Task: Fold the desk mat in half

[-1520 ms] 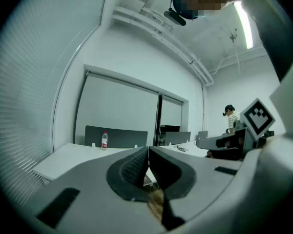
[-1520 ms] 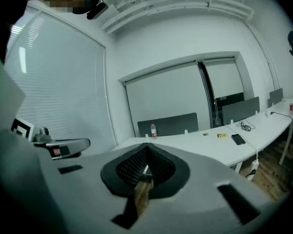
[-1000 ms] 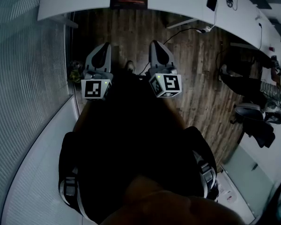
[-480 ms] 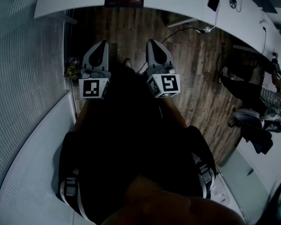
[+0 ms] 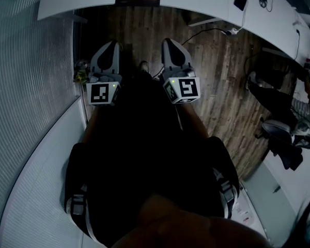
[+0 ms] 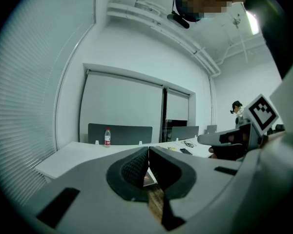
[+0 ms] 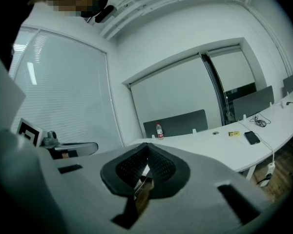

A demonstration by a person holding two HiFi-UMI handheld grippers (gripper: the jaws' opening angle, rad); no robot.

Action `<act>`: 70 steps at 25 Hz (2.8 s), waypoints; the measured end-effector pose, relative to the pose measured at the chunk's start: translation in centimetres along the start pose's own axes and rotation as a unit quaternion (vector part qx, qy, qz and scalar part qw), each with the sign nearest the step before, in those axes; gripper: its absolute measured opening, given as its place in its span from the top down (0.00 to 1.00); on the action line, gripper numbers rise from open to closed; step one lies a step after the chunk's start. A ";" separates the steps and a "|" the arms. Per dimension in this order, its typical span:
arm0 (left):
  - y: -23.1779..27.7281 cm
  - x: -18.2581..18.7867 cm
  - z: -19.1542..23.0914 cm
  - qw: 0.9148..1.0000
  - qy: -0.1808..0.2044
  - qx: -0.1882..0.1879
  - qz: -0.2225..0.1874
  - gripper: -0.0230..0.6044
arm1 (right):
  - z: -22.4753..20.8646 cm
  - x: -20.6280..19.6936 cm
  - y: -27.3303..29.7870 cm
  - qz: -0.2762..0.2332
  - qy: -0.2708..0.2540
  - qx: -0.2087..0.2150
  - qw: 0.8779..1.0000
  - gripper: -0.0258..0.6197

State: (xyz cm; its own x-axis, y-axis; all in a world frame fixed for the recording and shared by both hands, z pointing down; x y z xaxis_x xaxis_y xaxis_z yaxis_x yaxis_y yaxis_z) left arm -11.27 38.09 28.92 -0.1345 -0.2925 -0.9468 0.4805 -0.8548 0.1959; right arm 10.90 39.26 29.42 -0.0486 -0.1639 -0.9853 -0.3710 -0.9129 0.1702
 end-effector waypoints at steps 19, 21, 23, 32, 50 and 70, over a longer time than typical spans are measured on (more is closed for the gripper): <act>11.6 2.9 13.0 0.998 -0.002 -0.057 0.038 0.96 | 0.2 0.8 14.9 0.017 0.004 -0.057 0.998 0.96; 13.0 3.5 14.4 0.996 0.007 -0.071 0.044 0.96 | 0.3 1.1 16.8 0.020 0.001 -0.064 0.998 0.96; 14.3 3.9 15.5 0.995 0.014 -0.085 0.047 0.96 | 0.4 1.2 18.5 0.022 -0.005 -0.073 0.997 0.96; 18.1 4.1 18.6 0.985 0.078 -0.131 0.079 0.96 | 0.2 1.0 23.8 0.076 -0.063 -0.057 0.993 0.96; 25.7 -8.2 18.4 0.892 0.319 -0.186 0.261 0.88 | -6.2 -11.0 28.6 0.230 -0.226 0.095 0.942 0.95; 28.5 -19.6 20.2 0.757 0.534 -0.207 0.313 0.65 | -6.4 -24.1 30.1 0.333 -0.534 0.183 0.755 0.76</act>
State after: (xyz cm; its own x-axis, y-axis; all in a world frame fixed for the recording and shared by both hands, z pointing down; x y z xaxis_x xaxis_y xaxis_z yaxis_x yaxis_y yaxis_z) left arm -12.40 10.78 58.22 0.9040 0.1182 -0.4108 0.4205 -0.4194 0.8046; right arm 6.82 13.36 58.40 -0.9853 0.0335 -0.1674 -0.1569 -0.5642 0.8106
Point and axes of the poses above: the fingertips, and each gripper's own axes: y forward along the fingers, z to its left, x out of its top, the point moved 8 cm from there along -y, backward along the fingers, and after that the axes turned 13 degrees about -y, right-handed, at the moved point
